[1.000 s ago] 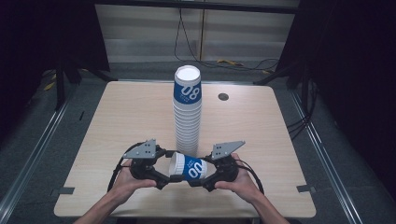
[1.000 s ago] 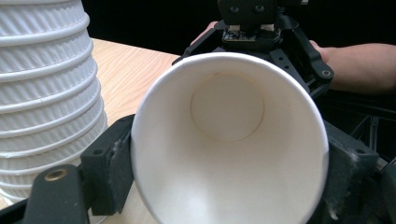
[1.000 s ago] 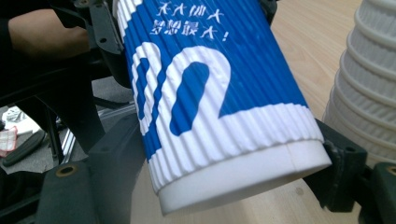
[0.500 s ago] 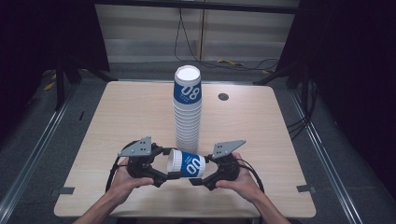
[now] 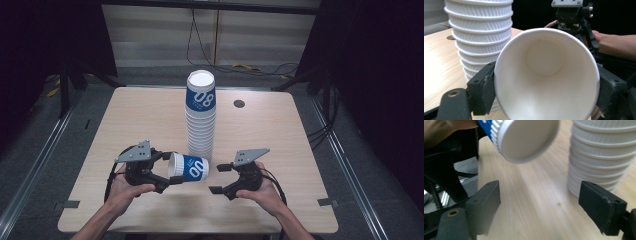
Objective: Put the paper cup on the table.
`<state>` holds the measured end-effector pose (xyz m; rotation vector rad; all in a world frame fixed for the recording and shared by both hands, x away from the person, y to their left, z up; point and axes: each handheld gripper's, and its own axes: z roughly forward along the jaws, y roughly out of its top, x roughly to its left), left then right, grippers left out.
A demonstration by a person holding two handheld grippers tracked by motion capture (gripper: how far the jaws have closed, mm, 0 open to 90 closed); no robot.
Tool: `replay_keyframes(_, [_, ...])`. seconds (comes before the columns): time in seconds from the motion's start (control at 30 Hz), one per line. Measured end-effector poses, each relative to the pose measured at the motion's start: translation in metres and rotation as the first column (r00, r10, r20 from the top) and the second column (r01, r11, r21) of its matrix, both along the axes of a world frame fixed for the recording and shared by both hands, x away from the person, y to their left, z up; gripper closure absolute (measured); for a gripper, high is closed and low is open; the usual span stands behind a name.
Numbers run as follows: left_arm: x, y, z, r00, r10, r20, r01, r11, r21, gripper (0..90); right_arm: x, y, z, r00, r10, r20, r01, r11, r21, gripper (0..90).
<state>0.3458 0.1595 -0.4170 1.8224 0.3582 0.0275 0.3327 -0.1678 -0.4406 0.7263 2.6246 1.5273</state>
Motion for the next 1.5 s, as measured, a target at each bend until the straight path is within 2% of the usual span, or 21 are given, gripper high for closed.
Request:
replay_keyframes(0.27, [0.001,0.011,-0.001,0.9991,0.010,-0.040,-0.008,0.9993,0.035,18.9,0.005,-0.015,0.002,0.9979,-0.065,0.000,0.065,0.998,0.013,18.2])
replay_keyframes(0.4, [0.003,0.013,-0.001,0.9996,0.014,-0.023,-0.012,0.9974,0.071,18.7,0.007,-0.021,0.002,0.9961,-0.088,0.002,0.088,0.996,0.020,18.2])
replay_keyframes(0.47, [0.003,0.014,-0.002,0.9993,0.015,-0.033,-0.012,0.9962,0.087,18.7,0.007,-0.023,0.003,0.9950,-0.100,0.001,0.100,0.995,0.022,18.3])
replay_keyframes(0.5, [0.003,0.014,-0.002,0.9993,0.019,-0.032,-0.015,0.9950,0.098,18.7,0.007,-0.024,0.003,0.9949,-0.100,0.003,0.100,0.995,0.021,18.3])
replay_keyframes(0.67, [0.005,0.018,-0.002,0.9952,0.054,-0.082,-0.043,0.9908,0.128,18.8,0.006,-0.023,0.002,0.9962,-0.088,0.004,0.087,0.996,0.020,18.8])
replay_keyframes(0.73, [0.006,0.020,-0.001,0.9943,0.063,-0.086,-0.051,0.9885,0.142,18.8,0.006,-0.022,0.001,0.9962,-0.087,0.005,0.087,0.996,0.014,18.7])
replay_keyframes(0.83, [0.007,0.026,0.001,0.9928,0.088,-0.082,-0.073,0.9822,0.173,18.8,0.007,-0.023,0.001,0.9958,-0.092,0.006,0.092,0.996,0.012,18.7])
replay_keyframes(0.9, [0.008,0.030,0.001,0.9893,0.123,-0.078,-0.107,0.9764,0.188,18.7,0.008,-0.024,0.001,0.9950,-0.100,0.007,0.100,0.995,0.014,18.7])
replay_keyframes(1.0, [0.011,0.034,-0.002,0.9848,0.151,-0.087,-0.130,0.9694,0.208,18.1,0.009,-0.026,0.002,0.9943,-0.106,0.006,0.106,0.994,0.014,18.8])
replay_keyframes(1.23, [0.015,0.042,-0.003,0.9789,0.189,-0.076,-0.165,0.9536,0.252,18.2,0.007,-0.028,0.003,0.9932,-0.116,0.012,0.116,0.993,0.012,19.2])
replay_keyframes(1.43, [0.017,0.049,0.003,0.9751,0.212,-0.065,-0.184,0.9356,0.302,18.6,0.008,-0.027,0.006,0.9918,-0.126,0.023,0.126,0.992,0.006,19.0])
replay_keyframes(1.5, [0.020,0.052,0.006,0.9736,0.220,-0.061,-0.189,0.9264,0.326,18.7,0.007,-0.028,0.006,0.9904,-0.136,0.026,0.136,0.991,0.005,18.6])
